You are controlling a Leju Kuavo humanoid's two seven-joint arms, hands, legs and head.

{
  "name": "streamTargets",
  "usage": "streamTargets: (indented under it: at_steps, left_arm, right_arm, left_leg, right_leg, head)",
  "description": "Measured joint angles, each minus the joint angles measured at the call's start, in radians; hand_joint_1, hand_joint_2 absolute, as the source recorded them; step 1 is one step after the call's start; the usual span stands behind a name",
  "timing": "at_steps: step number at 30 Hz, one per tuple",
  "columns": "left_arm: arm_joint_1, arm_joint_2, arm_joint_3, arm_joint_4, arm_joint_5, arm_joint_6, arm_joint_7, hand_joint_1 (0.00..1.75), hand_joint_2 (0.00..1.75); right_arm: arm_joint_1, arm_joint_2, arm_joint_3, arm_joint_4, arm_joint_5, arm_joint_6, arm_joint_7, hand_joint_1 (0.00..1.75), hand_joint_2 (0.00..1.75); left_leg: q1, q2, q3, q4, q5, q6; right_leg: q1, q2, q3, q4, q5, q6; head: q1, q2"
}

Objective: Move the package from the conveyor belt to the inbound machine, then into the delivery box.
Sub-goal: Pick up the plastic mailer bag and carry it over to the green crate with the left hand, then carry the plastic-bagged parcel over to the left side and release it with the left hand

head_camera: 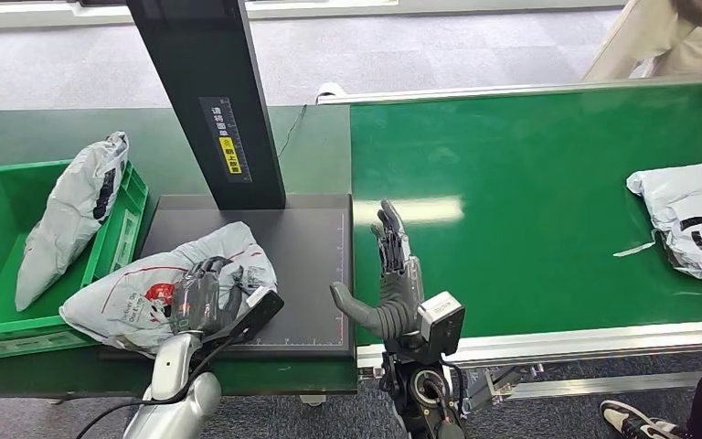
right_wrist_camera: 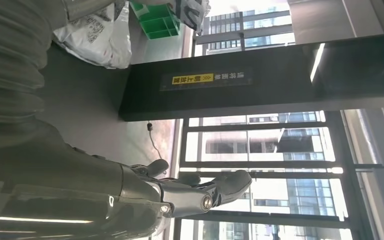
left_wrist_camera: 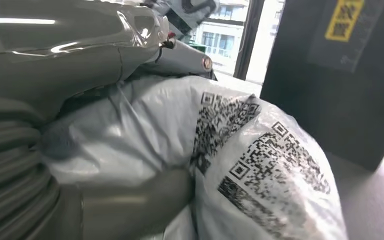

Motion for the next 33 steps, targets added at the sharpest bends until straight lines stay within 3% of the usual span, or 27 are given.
streamTargets:
  at_steps: [7,12,16,19,22,28,33]
  left_arm:
    - [0.158,-0.002,0.000,-0.240,0.015,0.042,-0.017,1.71,1.75]
    - [0.299,-0.007,-0.018,-0.479,0.103,0.182,-0.105,1.71,1.75]
    - [0.400,-0.032,-0.025,-0.689,0.217,0.234,-0.295,1.69,1.75]
    - [0.470,-0.085,-0.009,-0.846,0.320,0.243,-0.511,1.68,1.75]
    - [0.529,-0.131,0.006,-0.995,0.408,0.245,-0.632,1.70,1.75]
    - [0.583,-0.175,0.018,-1.286,0.493,0.248,-0.669,1.65,1.75]
    - [0.552,-0.180,0.056,-1.397,0.534,0.248,-0.669,1.65,1.75]
  right_arm:
    - [0.013,0.000,-0.005,-0.007,0.009,-0.009,0.011,0.00,1.75]
    - [0.030,0.000,-0.012,-0.018,0.015,-0.016,0.015,0.00,1.75]
    - [0.034,0.000,-0.022,-0.020,0.018,-0.018,0.015,0.00,1.75]
    - [0.034,0.000,-0.030,-0.020,0.020,-0.018,0.015,0.00,1.75]
    - [0.033,0.000,-0.035,-0.020,0.022,-0.019,0.014,0.00,1.75]
    - [0.032,0.000,-0.048,-0.012,0.023,-0.019,0.009,0.00,1.75]
    - [0.022,0.004,-0.053,0.001,0.024,-0.019,0.004,0.00,1.75]
  left_leg:
    - [0.000,0.003,-0.006,0.000,-0.002,0.000]
    - [0.000,0.003,-0.014,0.001,-0.002,0.000]
    - [0.000,0.003,-0.017,0.001,-0.002,0.001]
    - [0.000,0.003,-0.017,0.001,-0.003,0.002]
    - [0.000,0.003,-0.018,0.001,-0.004,0.002]
    - [0.000,0.002,-0.018,0.001,-0.004,0.002]
    - [0.000,0.001,-0.017,0.001,-0.003,0.002]
  right_leg:
    - [0.000,0.002,-0.008,0.000,-0.001,0.001]
    - [0.000,0.002,-0.016,0.000,-0.001,0.001]
    - [0.000,0.002,-0.018,0.000,-0.001,0.001]
    - [0.000,0.002,-0.019,0.000,-0.001,0.002]
    - [0.000,0.002,-0.019,0.000,-0.001,0.002]
    - [0.000,0.002,-0.018,0.000,-0.001,0.002]
    - [0.000,0.001,-0.018,0.000,-0.001,0.002]
  head:
    - [0.000,0.000]
    - [0.000,0.000]
    - [0.000,0.000]
    - [0.000,0.000]
    - [0.000,0.000]
    - [0.000,0.000]
    - [0.000,0.000]
